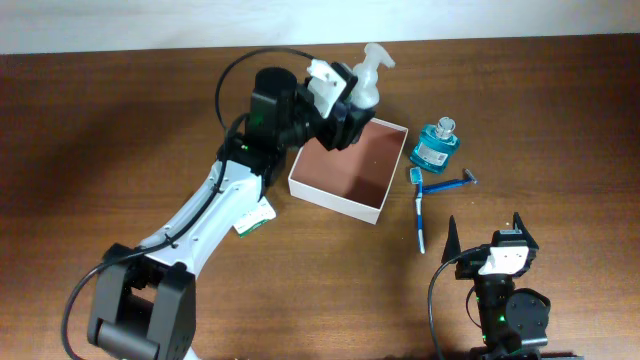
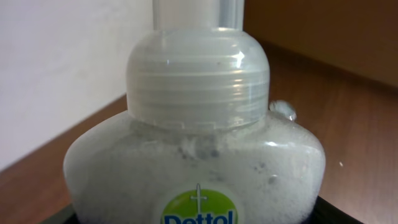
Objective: Pack container
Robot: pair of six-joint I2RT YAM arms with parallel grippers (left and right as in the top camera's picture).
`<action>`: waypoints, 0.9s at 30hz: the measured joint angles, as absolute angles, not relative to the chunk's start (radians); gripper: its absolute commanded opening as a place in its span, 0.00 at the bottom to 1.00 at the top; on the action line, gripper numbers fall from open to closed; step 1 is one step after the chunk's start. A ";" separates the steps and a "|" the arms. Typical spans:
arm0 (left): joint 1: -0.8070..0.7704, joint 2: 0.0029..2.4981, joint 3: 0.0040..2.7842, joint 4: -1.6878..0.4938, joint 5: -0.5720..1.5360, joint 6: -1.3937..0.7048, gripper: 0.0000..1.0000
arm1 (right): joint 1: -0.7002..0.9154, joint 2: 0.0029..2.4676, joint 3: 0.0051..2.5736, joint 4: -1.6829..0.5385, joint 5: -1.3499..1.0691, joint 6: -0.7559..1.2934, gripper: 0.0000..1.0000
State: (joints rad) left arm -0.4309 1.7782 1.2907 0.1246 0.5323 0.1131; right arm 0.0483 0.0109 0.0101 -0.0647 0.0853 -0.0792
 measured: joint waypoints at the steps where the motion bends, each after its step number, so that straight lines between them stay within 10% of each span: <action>1: -0.431 1.778 1.279 0.127 0.540 0.115 0.37 | 0.048 0.011 0.010 -0.065 0.085 -0.079 0.99; 27: -0.404 2.059 1.230 0.559 1.030 0.145 0.38 | 0.048 0.011 0.010 -0.065 0.085 -0.079 0.99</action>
